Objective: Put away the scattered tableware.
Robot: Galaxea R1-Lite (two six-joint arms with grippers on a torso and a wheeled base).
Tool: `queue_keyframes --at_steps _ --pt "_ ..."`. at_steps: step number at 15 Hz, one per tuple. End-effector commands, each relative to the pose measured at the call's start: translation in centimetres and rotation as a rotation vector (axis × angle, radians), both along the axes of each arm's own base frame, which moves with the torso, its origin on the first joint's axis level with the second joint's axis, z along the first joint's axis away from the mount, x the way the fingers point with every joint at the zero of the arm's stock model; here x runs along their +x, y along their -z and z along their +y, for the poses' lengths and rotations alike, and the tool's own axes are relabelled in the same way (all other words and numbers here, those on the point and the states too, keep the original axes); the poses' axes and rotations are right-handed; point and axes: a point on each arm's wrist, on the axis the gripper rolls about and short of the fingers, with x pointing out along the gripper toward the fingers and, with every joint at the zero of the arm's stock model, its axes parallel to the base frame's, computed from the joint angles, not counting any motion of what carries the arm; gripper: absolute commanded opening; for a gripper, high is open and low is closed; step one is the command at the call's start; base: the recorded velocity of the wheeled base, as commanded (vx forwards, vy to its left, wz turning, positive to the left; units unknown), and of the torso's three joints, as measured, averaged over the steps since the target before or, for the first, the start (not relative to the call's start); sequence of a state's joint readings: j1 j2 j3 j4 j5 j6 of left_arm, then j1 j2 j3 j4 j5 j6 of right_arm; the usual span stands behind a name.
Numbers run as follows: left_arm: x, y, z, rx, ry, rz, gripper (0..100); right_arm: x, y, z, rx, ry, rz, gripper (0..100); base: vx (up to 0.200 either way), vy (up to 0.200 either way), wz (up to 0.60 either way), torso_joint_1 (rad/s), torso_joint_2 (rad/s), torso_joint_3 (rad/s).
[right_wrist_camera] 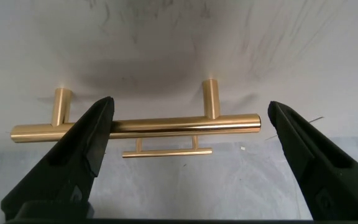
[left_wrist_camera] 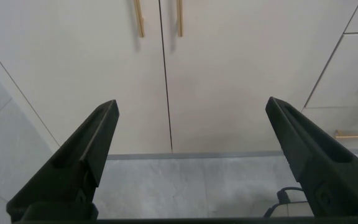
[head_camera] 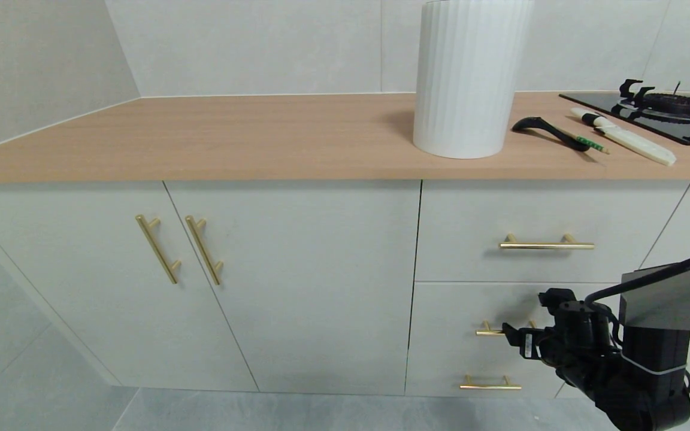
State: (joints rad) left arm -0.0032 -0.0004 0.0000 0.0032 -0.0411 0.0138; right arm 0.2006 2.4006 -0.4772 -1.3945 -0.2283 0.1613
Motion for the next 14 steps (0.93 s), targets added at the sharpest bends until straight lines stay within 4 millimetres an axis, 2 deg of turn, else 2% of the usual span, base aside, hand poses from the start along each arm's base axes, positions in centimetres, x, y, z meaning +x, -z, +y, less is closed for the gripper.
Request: queue_keyframes --at_steps 1,10,12,14 --pt "0.0 0.0 0.0 0.0 0.0 0.0 100 -0.1 0.3 0.0 -0.009 -0.002 0.014 100 0.0 0.0 0.0 0.0 0.0 0.0" --pt "0.0 0.0 0.0 0.0 0.0 0.0 100 -0.8 0.5 0.1 -0.029 -0.013 0.04 100 0.0 0.0 0.0 0.0 0.0 0.0" --pt "0.0 0.0 0.0 0.0 0.0 0.0 100 -1.9 -0.4 -0.2 -0.033 -0.016 0.052 100 0.0 0.0 0.0 0.0 0.0 0.0" --pt "0.0 0.0 0.0 0.0 0.0 0.0 100 -3.6 -2.2 -0.4 -0.058 -0.047 0.05 100 0.0 0.0 0.0 0.0 0.0 0.0"
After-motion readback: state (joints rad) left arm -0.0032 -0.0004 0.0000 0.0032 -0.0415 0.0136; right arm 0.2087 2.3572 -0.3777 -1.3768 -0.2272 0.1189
